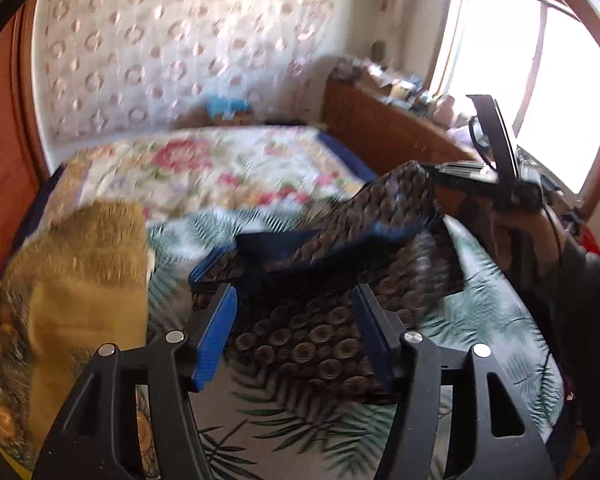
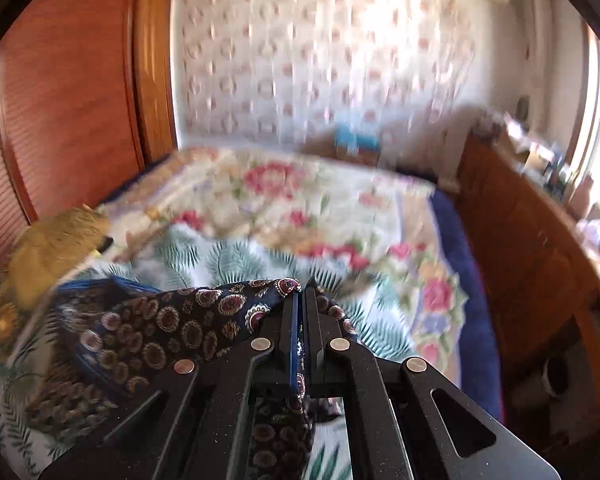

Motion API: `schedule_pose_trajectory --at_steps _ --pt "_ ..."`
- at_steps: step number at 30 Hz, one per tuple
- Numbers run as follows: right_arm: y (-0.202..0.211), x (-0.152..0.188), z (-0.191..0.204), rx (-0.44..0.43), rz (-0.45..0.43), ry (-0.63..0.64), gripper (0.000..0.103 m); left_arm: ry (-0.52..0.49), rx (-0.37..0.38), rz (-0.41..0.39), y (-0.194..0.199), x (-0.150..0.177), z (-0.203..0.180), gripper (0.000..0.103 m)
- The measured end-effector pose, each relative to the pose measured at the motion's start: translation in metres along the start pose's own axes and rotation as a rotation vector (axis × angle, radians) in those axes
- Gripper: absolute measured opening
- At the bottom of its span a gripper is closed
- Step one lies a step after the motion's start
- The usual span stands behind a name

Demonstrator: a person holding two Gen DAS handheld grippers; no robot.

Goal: Fold small clothes

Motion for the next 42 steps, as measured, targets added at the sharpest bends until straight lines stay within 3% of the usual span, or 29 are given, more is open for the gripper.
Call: schedule_pose_trajectory --at_steps 2,4,6,8,12,14,18,23,28,29,30,33,35,38,39,41,42 --pt "-0.023 -0.002 -0.007 0.049 0.041 -0.005 0.002 0.026 -0.003 0.048 -0.02 0.008 0.01 0.061" --pt "-0.037 0.0 -0.015 0.063 0.091 -0.025 0.011 0.037 -0.017 0.088 -0.035 0.015 0.016 0.061" --pt "-0.033 0.004 -0.022 0.07 0.089 -0.027 0.034 0.045 -0.022 0.118 -0.049 0.019 0.02 0.061" --pt "-0.02 0.012 -0.029 0.062 0.076 -0.02 0.04 0.05 -0.04 0.128 -0.058 0.02 0.025 0.061" --pt "-0.01 0.03 -0.014 -0.029 0.072 -0.016 0.064 0.102 -0.058 0.129 -0.072 0.02 0.039 0.061" --pt "-0.016 0.033 -0.012 -0.083 0.1 -0.023 0.067 0.115 -0.058 0.138 -0.076 0.024 0.041 0.062" --pt "-0.046 0.032 -0.022 -0.082 0.138 -0.023 0.072 0.109 -0.047 0.179 -0.09 0.03 0.037 0.075" --pt "-0.068 0.025 -0.04 -0.146 0.176 -0.101 0.075 0.093 -0.042 0.187 -0.099 0.023 0.032 0.08" --pt "-0.061 0.031 -0.031 -0.236 0.157 -0.071 0.071 0.102 -0.024 0.19 -0.109 0.012 0.031 0.08" --pt "-0.06 0.033 -0.03 -0.232 0.153 -0.048 0.063 0.103 -0.02 0.193 -0.111 0.011 0.03 0.08" --pt "-0.061 0.035 -0.028 -0.253 0.152 -0.036 0.045 0.103 -0.013 0.194 -0.113 0.009 0.029 0.08" --pt "-0.067 0.036 -0.029 -0.295 0.155 -0.025 0.015 0.065 0.025 0.196 -0.118 0.004 0.019 0.079" --pt "-0.064 0.038 -0.031 -0.311 0.144 -0.011 0.012 0.009 0.024 0.199 -0.122 0.002 0.014 0.07" --pt "-0.052 0.033 -0.033 -0.292 0.073 0.02 0.01 -0.045 0.004 0.213 -0.126 -0.002 0.014 0.027" --pt "-0.042 0.029 -0.032 -0.284 0.038 0.034 0.009 -0.033 0.001 0.222 -0.125 -0.002 0.019 0.008" --pt "-0.024 0.022 -0.03 -0.277 -0.024 0.057 0.009 0.018 0.043 0.212 -0.113 -0.001 0.026 0.008" --pt "-0.016 0.021 -0.026 -0.28 -0.031 0.085 0.009 0.017 0.029 0.2 -0.106 -0.001 0.027 0.008"
Point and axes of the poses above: each gripper's, at about its wrist camera, not at the fingertips, and y roughly against the way its jaws point, z to its left, x to its underside, the point moved 6 cm from there along -y, roughly the way its jaws point, and after that the axes turned 9 degrees about -y, right-handed, at the moved point
